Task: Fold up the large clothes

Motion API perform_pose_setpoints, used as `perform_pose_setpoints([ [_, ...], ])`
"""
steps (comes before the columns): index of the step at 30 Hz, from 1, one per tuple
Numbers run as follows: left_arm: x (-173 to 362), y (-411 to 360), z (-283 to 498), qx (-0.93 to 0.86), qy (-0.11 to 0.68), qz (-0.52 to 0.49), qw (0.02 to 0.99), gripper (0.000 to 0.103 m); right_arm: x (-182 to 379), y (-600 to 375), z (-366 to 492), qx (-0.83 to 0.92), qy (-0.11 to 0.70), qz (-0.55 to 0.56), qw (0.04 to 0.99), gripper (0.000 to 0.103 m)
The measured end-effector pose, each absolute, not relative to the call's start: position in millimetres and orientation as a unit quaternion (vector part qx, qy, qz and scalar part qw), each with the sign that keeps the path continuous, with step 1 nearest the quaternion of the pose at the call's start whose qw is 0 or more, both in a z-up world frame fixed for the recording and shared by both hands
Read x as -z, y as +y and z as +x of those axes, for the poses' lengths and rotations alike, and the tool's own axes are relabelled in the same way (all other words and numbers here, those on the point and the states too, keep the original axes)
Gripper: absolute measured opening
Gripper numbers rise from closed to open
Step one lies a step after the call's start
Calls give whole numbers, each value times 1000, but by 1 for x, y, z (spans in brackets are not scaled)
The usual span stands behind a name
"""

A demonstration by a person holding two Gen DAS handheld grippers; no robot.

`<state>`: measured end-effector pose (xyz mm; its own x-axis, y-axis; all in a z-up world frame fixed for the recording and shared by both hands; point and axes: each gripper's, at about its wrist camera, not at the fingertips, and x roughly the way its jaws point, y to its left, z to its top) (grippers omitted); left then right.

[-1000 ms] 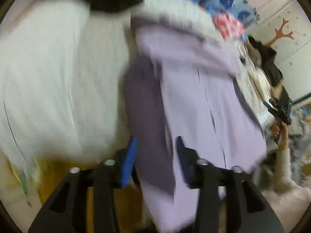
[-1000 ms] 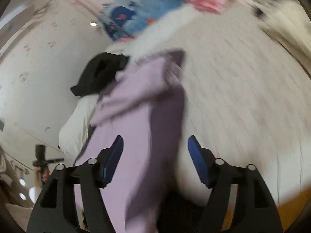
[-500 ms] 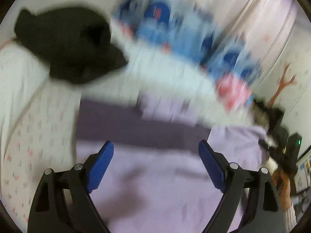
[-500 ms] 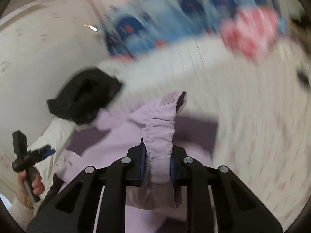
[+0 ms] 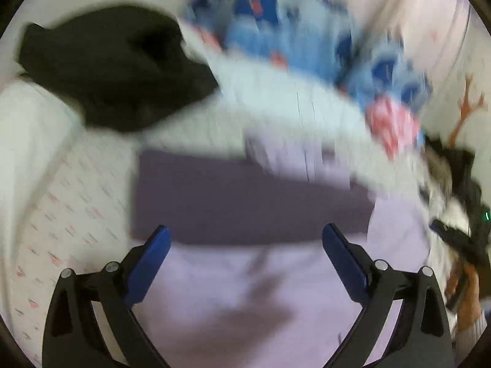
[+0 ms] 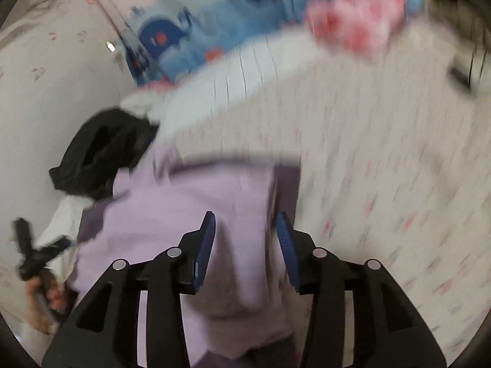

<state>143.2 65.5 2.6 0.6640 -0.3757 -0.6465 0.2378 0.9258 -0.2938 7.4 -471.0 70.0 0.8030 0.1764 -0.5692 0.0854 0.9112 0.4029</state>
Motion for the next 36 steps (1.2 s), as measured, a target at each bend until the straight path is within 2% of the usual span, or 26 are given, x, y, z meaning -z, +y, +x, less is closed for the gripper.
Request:
perform_pose_setpoints([
  [3, -5, 86, 159, 138, 370, -127, 910, 96, -93, -444, 24, -47, 284, 159, 944, 61],
  [5, 17, 87, 180, 119, 399, -135, 899, 96, -62, -426, 56, -37, 353, 122, 927, 61],
  [7, 58, 80, 195, 107, 469, -118, 869, 96, -2, -419, 84, -35, 455, 106, 883, 62],
  [8, 80, 76, 202, 116, 506, -124, 846, 97, 12, -419, 85, -40, 459, 104, 882, 62],
  [9, 84, 80, 200, 116, 504, -145, 844, 97, 7, -418, 87, -39, 452, 106, 885, 62],
  [13, 50, 104, 193, 140, 476, -169, 852, 97, -43, -452, 68, -81, 389, 204, 895, 62],
  [16, 29, 136, 196, 132, 464, -191, 855, 97, -60, -495, 60, -62, 368, 253, 893, 79],
  [17, 32, 149, 203, 131, 476, -212, 843, 97, -54, -510, 64, -49, 379, 273, 883, 82],
  [20, 56, 160, 219, 143, 522, -256, 801, 97, -17, -531, 77, -61, 429, 351, 830, 83],
  [23, 96, 145, 233, 162, 583, -269, 750, 97, 19, -532, 86, -58, 483, 372, 791, 83],
  [25, 107, 130, 235, 183, 592, -270, 737, 97, 29, -530, 88, -76, 472, 381, 791, 89],
  [29, 116, 108, 248, 218, 604, -293, 709, 97, 33, -520, 100, -116, 460, 377, 795, 91],
  [31, 117, 94, 254, 204, 615, -282, 708, 97, 38, -520, 106, -121, 462, 377, 794, 85],
  [32, 114, 92, 256, 201, 614, -276, 712, 97, 37, -521, 107, -127, 456, 384, 793, 70],
  [33, 108, 84, 256, 201, 607, -260, 724, 91, 33, -522, 105, -139, 440, 391, 796, 51],
  [36, 78, 70, 258, 212, 575, -233, 755, 65, 11, -519, 106, -146, 406, 376, 820, 31],
])
